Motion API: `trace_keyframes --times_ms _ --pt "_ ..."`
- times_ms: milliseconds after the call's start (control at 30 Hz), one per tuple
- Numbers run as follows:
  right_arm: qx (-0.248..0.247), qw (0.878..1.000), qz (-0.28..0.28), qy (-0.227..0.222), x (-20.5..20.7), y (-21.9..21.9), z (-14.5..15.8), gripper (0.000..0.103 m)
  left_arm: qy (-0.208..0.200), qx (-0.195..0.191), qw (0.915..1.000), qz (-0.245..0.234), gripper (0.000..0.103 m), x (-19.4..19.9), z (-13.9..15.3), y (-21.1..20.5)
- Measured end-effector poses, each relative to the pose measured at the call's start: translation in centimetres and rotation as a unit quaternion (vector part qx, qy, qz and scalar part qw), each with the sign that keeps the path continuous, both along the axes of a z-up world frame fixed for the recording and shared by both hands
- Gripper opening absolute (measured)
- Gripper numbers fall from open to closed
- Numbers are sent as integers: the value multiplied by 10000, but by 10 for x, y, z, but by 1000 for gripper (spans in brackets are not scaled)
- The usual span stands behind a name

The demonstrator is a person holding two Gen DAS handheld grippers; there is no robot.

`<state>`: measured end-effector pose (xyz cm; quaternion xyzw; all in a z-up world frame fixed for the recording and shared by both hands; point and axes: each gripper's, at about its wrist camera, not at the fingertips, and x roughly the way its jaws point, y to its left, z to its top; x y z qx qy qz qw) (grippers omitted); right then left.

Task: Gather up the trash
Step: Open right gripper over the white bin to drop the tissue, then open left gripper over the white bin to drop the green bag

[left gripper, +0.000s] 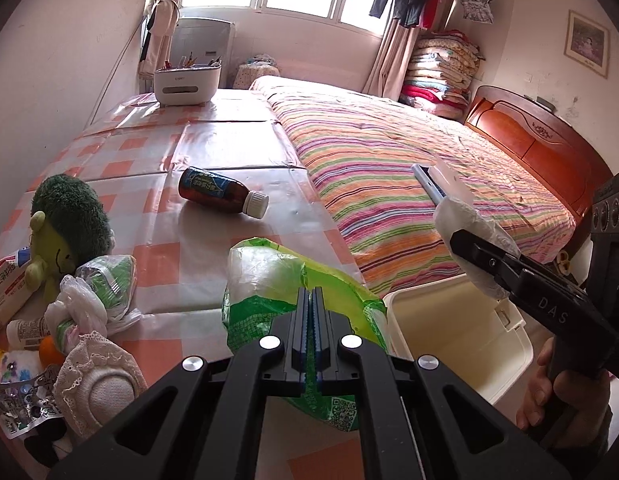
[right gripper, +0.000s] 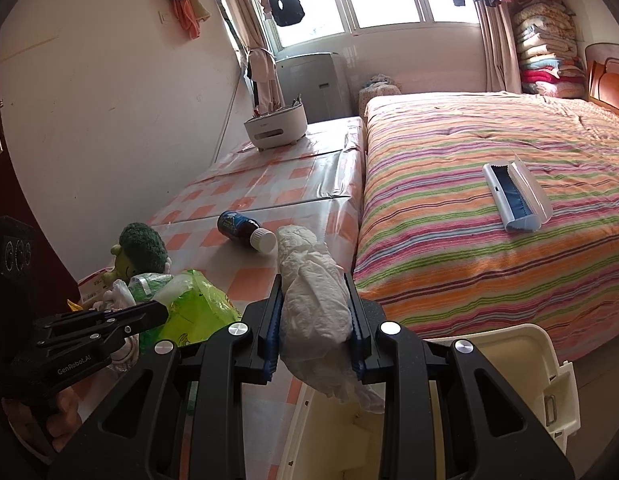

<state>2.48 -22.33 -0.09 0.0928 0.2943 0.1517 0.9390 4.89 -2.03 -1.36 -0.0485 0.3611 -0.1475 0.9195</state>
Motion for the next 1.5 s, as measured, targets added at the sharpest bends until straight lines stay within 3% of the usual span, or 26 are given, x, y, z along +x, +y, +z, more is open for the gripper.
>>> trace_keyframes --times_ms 433,567,667,900,1267,1500 --pt "115 9982 -564 -191 -42 -43 0 29 -129 -134 9986 -498 2 -13 13 -40" --pt "180 9968 -754 -186 -53 -54 -6 39 -159 -112 9978 -634 2 -18 17 -53" --pt "265 9954 -891 -218 -61 -62 -10 58 -166 -101 9973 -713 2 -21 18 -62" --pt "619 9892 -1273 -384 -75 -85 -9 68 -169 -62 9959 -882 2 -27 18 -79" --pt "889 9819 -1585 -539 -89 -105 -8 70 -96 -143 9930 -1168 3 -29 12 -103" --pt "955 9804 -1634 -539 -92 -107 -11 72 -95 3 9918 -1278 4 -35 9 -114"
